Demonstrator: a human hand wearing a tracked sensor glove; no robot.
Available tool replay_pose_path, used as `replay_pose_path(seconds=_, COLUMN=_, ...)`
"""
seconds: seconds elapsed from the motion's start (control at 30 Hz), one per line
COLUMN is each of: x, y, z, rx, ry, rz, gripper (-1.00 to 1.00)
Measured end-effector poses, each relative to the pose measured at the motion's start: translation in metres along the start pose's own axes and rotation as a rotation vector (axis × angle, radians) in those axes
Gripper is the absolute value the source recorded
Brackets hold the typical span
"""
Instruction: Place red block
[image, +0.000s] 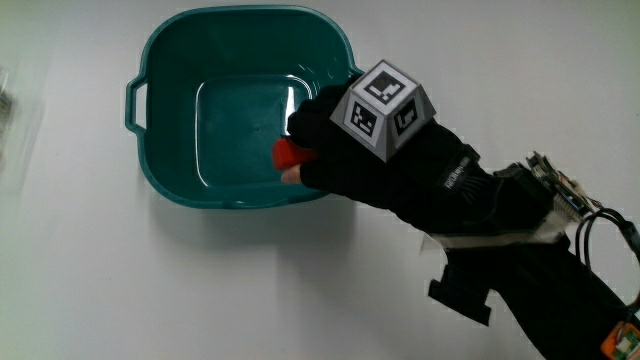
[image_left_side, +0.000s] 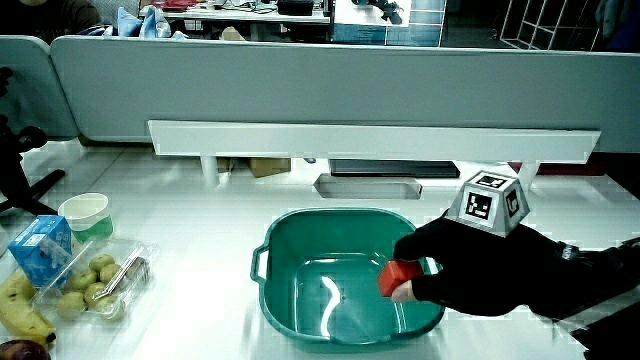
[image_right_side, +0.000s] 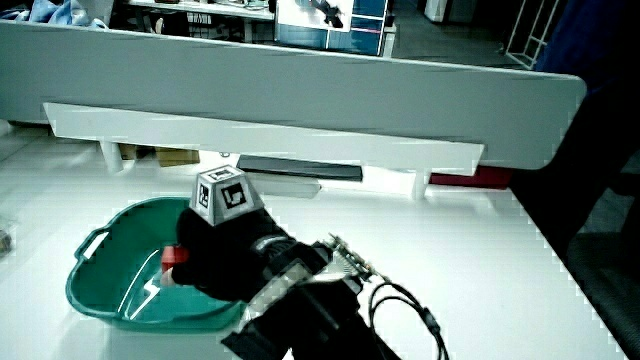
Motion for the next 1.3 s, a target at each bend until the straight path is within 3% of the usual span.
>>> replay_pose_path(seconds=0.27, x=0.006, y=0.022, z=-0.005, rx=-0.027, ry=0.017, rz=-0.043, gripper=0.00)
replay_pose_path(seconds=0.63, x=0.010, y=0.050, z=-0.016, rx=-0.088, ry=0.058, rz=-0.035, gripper=0.00)
replay_pose_path(seconds=0.93, x=0.009, y=0.071, z=-0.037, rx=-0.151, ry=0.082, rz=-0.043, gripper=0.00)
replay_pose_path(seconds=1.3, x=0.012, y=0.095, z=-0.063, rx=-0.226, ry=0.081, rz=-0.100, gripper=0.00)
